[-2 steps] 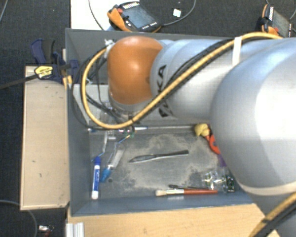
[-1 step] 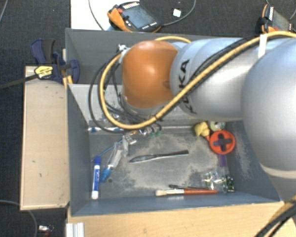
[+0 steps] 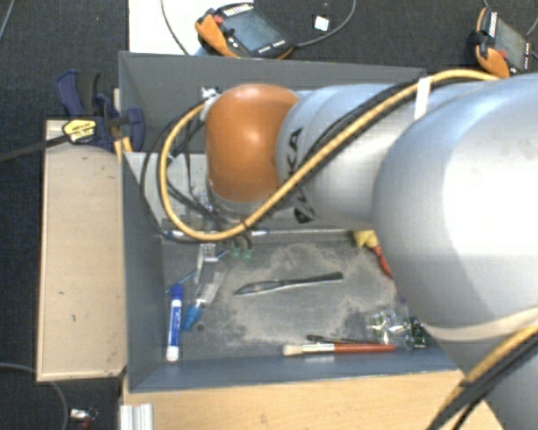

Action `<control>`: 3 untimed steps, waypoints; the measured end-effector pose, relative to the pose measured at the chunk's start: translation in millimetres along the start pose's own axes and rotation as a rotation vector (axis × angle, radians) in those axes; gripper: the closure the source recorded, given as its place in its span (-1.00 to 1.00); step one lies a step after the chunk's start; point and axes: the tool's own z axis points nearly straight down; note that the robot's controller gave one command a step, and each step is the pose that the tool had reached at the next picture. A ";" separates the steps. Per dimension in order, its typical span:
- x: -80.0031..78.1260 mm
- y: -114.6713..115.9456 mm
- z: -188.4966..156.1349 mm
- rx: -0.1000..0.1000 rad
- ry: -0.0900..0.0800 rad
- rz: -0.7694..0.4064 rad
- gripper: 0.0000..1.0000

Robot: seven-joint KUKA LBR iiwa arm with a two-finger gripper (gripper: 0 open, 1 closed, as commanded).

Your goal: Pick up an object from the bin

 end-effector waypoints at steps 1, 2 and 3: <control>5.0 12.0 20.0 0.000 -0.004 -0.378 -1.00; 9.0 11.6 16.2 -0.001 -0.003 -0.543 -1.00; 35.5 -5.0 47.5 -0.003 -0.009 -0.297 -1.00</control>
Offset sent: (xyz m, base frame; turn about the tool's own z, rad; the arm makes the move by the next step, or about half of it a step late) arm -0.0246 0.0016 0.0377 0.0583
